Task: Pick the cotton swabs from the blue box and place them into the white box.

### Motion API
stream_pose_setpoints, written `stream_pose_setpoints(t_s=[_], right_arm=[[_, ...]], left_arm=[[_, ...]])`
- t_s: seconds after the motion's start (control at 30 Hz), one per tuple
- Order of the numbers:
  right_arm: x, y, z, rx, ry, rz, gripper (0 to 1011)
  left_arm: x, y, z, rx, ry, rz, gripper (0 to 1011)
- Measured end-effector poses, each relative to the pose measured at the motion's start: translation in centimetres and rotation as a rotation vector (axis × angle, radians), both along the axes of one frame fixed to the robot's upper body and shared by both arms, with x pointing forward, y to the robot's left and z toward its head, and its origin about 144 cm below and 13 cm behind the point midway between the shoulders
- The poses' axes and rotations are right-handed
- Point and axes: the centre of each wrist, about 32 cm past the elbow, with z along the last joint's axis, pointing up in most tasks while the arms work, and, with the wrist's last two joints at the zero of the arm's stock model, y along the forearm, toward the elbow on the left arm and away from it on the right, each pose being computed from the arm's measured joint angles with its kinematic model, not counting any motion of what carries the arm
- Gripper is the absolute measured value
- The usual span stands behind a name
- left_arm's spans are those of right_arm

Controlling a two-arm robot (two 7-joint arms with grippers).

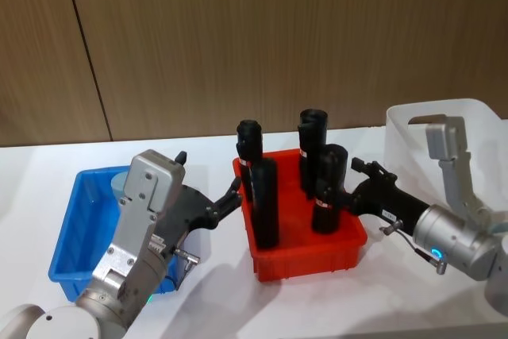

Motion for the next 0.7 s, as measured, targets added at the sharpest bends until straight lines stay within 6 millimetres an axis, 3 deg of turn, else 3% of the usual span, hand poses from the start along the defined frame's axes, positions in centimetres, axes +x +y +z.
stream_pose_setpoints(t_s=[0.7], right_arm=[[2.6, 0.4, -0.5, 0.027, 0.017, -0.002, 1001]], left_arm=[[0.0, 0.0, 0.0, 0.0, 0.0, 0.0, 1004]])
